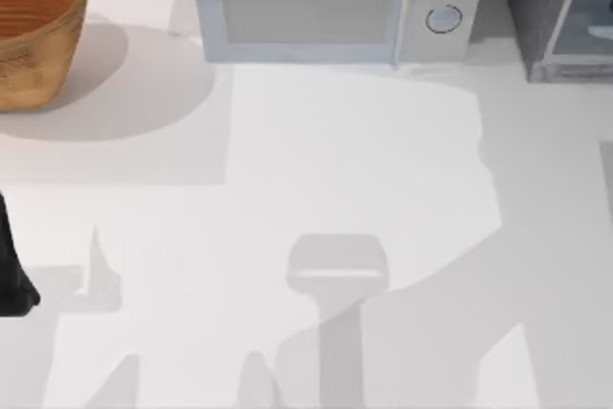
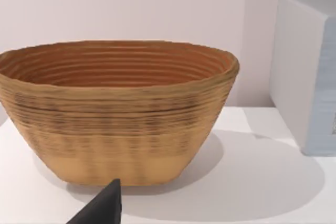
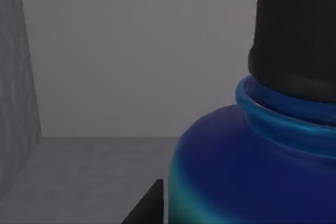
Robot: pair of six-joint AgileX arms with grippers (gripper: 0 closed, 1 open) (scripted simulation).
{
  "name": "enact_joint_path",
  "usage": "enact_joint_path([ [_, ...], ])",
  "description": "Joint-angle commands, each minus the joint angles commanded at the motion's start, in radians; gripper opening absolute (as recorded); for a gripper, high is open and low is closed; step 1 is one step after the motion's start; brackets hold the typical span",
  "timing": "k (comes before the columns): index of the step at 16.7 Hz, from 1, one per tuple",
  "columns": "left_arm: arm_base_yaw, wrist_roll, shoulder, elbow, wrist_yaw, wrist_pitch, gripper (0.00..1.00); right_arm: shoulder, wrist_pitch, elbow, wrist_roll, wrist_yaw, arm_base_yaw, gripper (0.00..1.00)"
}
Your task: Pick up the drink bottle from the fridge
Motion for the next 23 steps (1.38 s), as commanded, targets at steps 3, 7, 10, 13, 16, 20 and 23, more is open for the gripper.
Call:
enact_joint_path([
  [3, 0.000, 0.000, 0.000, 0.000, 0.000, 0.000, 1.00, 0.000, 0.000, 0.000, 0.000, 0.000, 0.000, 0.32],
  [7, 0.000, 0.000, 0.000, 0.000, 0.000, 0.000, 1.00, 0.000, 0.000, 0.000, 0.000, 0.000, 0.000, 0.02],
  [10, 0.000, 0.000, 0.000, 0.000, 0.000, 0.000, 1.00, 0.000, 0.000, 0.000, 0.000, 0.000, 0.000, 0.00],
  [13, 0.000, 0.000, 0.000, 0.000, 0.000, 0.000, 1.00, 0.000, 0.000, 0.000, 0.000, 0.000, 0.000, 0.00],
  [16, 0.000, 0.000, 0.000, 0.000, 0.000, 0.000, 1.00, -0.002, 0.000, -0.001, 0.001, 0.000, -0.003, 0.00],
  [20, 0.000, 0.000, 0.000, 0.000, 0.000, 0.000, 1.00, -0.050, -0.060, 0.005, -0.002, 0.001, -0.005, 0.00],
  [23, 0.000, 0.000, 0.000, 0.000, 0.000, 0.000, 1.00, -0.111, -0.130, 0.017, 0.002, -0.001, -0.004, 0.00],
])
